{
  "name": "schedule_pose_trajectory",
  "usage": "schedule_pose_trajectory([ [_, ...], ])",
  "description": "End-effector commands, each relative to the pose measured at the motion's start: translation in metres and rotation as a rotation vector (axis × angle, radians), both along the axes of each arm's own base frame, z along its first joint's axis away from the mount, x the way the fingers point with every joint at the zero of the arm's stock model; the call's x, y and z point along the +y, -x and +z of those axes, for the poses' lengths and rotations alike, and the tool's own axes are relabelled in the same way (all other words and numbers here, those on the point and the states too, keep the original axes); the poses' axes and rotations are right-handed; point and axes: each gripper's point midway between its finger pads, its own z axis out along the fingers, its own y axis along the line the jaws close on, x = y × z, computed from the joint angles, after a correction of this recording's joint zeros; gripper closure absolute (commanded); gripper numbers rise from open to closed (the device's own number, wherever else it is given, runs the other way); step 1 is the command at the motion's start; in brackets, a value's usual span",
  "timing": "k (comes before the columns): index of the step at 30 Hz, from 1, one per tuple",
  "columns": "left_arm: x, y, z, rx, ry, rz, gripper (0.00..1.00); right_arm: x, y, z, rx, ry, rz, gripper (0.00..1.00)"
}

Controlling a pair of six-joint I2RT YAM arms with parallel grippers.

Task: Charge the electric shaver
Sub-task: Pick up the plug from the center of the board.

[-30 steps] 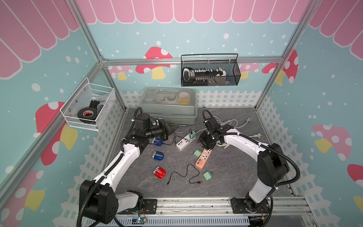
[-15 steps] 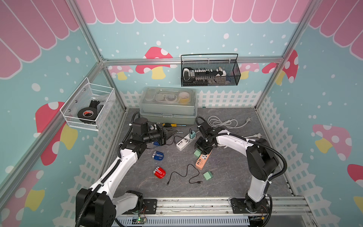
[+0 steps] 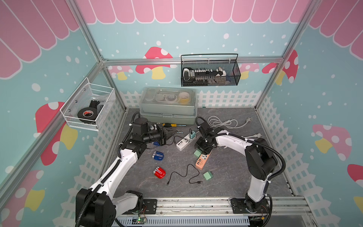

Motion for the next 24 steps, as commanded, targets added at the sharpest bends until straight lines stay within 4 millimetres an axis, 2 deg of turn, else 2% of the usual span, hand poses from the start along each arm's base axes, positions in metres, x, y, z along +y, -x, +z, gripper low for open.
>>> schedule_pose_trajectory([
  [1, 0.001, 0.001, 0.001, -0.005, 0.003, -0.006, 1.0, 0.004, -0.005, 0.0, -0.024, 0.031, 0.032, 0.48],
  [2, 0.001, 0.0, 0.0, -0.004, 0.002, -0.006, 1.0, 0.006, -0.006, 0.002, -0.031, 0.028, 0.04, 0.48],
  [3, 0.001, 0.0, -0.001, -0.005, 0.004, -0.004, 1.0, 0.006, -0.005, -0.008, -0.005, 0.045, 0.048, 0.48],
  [5, 0.001, -0.001, -0.001, -0.006, 0.006, -0.004, 1.0, 0.003, 0.001, -0.015, 0.03, 0.063, 0.056, 0.48],
  [11, 0.0, -0.002, -0.001, -0.004, 0.007, -0.005, 1.0, -0.015, 0.023, -0.028, 0.111, 0.124, 0.053, 0.46],
  [18, 0.0, -0.005, 0.0, -0.004, 0.008, -0.002, 1.0, -0.03, 0.03, -0.022, 0.125, 0.192, 0.06, 0.42],
  [24, 0.0, -0.006, 0.0, -0.002, 0.007, -0.003, 1.0, -0.031, 0.028, -0.031, 0.142, 0.208, 0.062, 0.4],
])
